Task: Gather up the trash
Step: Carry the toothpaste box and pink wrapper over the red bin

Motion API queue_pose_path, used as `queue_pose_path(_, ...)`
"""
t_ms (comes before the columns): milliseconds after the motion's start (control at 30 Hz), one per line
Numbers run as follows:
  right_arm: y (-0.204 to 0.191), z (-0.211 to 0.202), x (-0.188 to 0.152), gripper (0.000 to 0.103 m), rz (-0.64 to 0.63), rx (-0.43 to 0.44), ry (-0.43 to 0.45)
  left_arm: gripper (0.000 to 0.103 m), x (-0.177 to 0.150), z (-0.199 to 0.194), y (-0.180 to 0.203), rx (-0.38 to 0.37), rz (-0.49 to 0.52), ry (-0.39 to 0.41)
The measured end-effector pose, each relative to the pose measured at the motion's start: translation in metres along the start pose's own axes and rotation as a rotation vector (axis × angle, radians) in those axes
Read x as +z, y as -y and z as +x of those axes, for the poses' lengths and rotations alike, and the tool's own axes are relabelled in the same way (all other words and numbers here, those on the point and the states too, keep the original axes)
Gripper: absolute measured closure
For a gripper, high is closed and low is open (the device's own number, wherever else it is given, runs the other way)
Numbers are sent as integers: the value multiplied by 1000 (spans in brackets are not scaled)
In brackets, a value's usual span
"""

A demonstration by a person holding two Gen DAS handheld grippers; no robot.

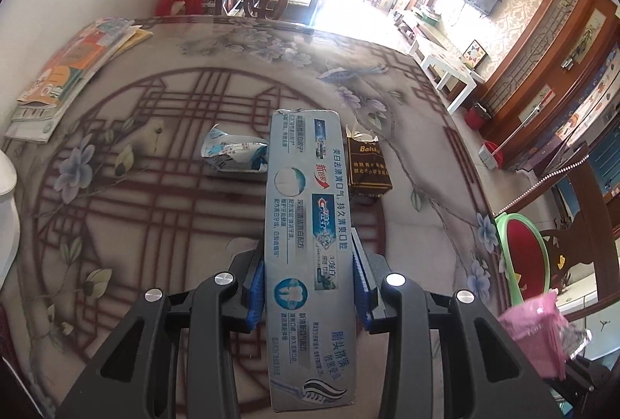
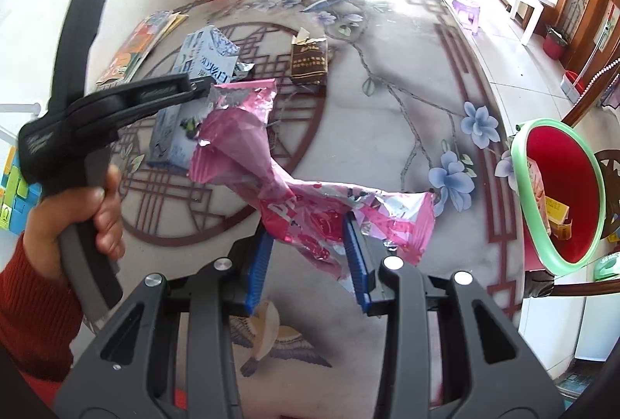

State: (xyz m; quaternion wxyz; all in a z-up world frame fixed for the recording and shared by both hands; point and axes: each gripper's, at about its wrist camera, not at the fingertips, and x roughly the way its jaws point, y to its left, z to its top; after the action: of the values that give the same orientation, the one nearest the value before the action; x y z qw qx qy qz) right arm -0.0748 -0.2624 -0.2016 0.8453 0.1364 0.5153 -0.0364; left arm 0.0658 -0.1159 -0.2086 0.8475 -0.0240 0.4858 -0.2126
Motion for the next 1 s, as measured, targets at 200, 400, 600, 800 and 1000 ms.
queue_pose_path(200, -7, -10, -4, 67, 10, 1, 32, 69, -13, -24, 2, 0, 40, 29)
queue_pose_path(400, -9, -22, -9, 67, 16, -12, 66, 69, -19, -39, 6, -4, 62, 58)
queue_pose_path(600, -2, -36, -14, 67, 38, -34, 98, 69, -24, -54, 21, -14, 116, 88)
queue_pose_path(800, 6, -48, -16, 67, 64, -55, 124, 69, -28, -62, 38, -33, 162, 101)
queue_pose_path(1000, 14, -55, -17, 67, 83, -74, 137, 69, -31, -64, 50, -47, 190, 99)
